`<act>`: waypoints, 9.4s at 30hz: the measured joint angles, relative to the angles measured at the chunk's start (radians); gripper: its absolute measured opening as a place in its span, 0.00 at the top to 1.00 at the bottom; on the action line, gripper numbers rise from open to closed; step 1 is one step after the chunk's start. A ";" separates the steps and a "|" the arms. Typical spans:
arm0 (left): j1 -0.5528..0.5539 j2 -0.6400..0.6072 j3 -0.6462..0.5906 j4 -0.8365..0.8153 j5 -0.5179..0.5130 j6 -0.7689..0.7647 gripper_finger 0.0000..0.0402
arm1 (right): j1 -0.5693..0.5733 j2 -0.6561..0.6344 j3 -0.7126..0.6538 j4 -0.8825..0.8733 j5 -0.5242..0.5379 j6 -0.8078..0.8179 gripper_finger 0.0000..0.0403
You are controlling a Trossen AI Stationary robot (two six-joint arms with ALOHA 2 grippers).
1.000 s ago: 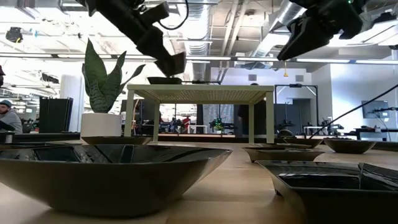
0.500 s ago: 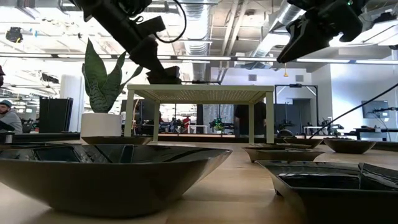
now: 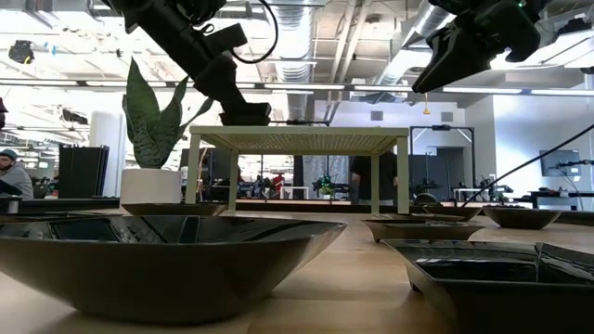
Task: Pick & Place Mini shaped plates
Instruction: Stack the distorted square plate on top of the other distorted square plate on the shelf, then put the leaf-shaped plate on the shelf, then stack the distorted square plate on top of the other distorted square plate on the shelf
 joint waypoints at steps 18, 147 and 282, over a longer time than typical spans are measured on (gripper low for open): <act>-0.085 0.000 0.000 0.106 -0.001 0.026 0.80 | 0.000 0.000 0.000 0.000 0.000 0.005 0.73; -0.128 0.577 0.308 0.572 0.069 -0.023 0.98 | -0.018 -0.095 -0.132 -0.018 -0.214 0.167 0.73; -0.869 0.106 -0.153 -0.020 0.333 -1.388 0.81 | -0.018 0.077 -0.103 0.360 -0.238 -0.156 0.73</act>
